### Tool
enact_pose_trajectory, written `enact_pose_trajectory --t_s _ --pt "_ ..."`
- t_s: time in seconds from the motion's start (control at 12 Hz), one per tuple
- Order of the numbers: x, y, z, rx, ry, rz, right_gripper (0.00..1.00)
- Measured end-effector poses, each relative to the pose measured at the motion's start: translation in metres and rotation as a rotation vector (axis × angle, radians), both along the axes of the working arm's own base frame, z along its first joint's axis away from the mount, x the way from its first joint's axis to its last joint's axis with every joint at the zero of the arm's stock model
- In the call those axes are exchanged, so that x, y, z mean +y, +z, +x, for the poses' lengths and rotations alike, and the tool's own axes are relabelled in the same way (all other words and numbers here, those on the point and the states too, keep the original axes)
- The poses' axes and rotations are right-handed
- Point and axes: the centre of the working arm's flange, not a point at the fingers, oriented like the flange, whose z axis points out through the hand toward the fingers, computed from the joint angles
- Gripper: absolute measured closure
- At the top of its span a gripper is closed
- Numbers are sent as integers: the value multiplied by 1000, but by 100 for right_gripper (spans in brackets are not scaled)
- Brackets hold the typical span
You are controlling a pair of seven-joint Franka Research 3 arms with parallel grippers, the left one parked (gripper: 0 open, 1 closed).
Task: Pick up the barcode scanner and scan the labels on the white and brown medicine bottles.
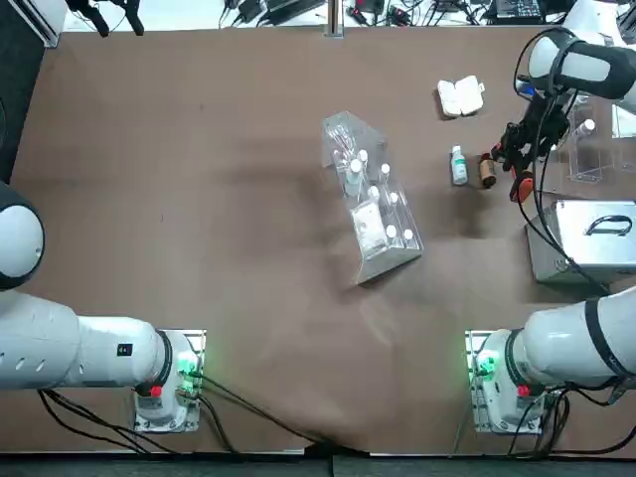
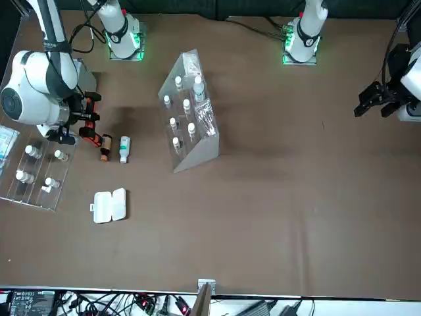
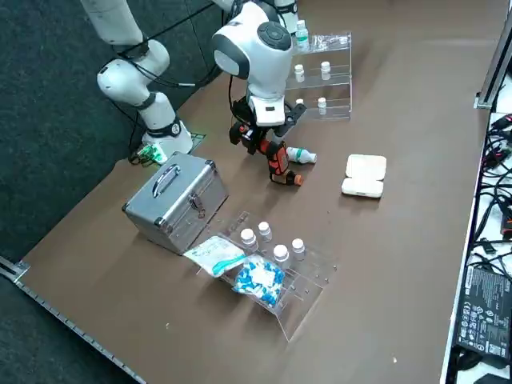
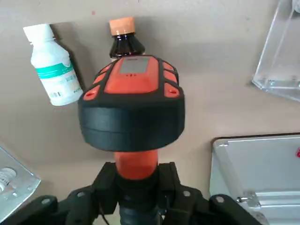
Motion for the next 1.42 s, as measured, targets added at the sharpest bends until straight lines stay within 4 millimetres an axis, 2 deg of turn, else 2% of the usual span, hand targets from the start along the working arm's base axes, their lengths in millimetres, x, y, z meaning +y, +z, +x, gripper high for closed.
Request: enact_pose_trajectory --t_s 1.08,1.25,1.42 --pt "-1 -9 -4 14 19 11 57" --pt "-1 -8 -3 10 36 18 57" --pt "6 2 4 -16 51 21 57"
